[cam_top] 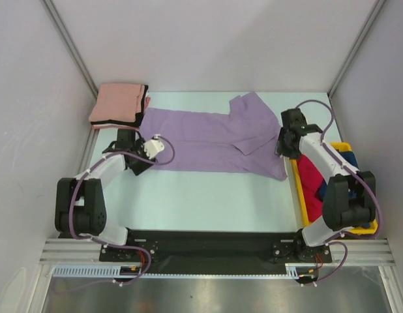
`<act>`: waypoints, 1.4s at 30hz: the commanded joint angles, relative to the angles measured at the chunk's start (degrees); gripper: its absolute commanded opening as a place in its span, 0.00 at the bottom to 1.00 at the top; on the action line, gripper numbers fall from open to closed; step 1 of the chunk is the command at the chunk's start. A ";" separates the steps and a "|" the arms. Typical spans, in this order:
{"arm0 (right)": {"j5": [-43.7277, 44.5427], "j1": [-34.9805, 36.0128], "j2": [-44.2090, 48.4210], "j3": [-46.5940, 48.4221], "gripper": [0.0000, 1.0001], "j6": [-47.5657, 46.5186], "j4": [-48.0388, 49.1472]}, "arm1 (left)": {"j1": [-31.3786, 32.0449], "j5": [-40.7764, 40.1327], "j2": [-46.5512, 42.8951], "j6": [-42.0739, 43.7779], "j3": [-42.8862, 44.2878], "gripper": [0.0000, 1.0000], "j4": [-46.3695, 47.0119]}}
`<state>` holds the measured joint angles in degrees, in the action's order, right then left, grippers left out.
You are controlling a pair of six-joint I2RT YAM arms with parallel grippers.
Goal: Fold and stack the t-shirts
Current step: Fold the tshirt
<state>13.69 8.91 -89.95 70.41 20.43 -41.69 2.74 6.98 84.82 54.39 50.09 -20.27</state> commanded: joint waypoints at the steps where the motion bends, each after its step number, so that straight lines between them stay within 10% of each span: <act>1: -2.34 1.20 2.58 -7.28 0.50 3.91 0.47 | -0.02 -1.62 1.40 8.36 -3.24 0.73 3.47; 11: -3.84 -0.03 1.89 -17.06 0.47 5.60 8.63 | 0.68 -4.78 7.47 7.22 -3.94 0.54 11.39; 17: -6.40 -2.66 1.36 -17.41 0.04 4.36 13.39 | 0.68 -5.49 6.86 7.31 -5.26 0.00 13.94; 29: -7.45 -4.77 3.73 -14.86 0.00 2.08 3.56 | -6.69 -3.82 -3.07 12.84 -8.33 0.00 6.75; 42: -12.82 0.06 12.16 -20.31 0.00 8.66 -14.02 | -9.51 -2.67 -15.20 20.84 -12.91 0.00 -26.47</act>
<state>1.28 7.97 -79.83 51.94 26.17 -48.80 -6.04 4.64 73.21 71.77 37.08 -35.94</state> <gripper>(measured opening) 0.012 0.010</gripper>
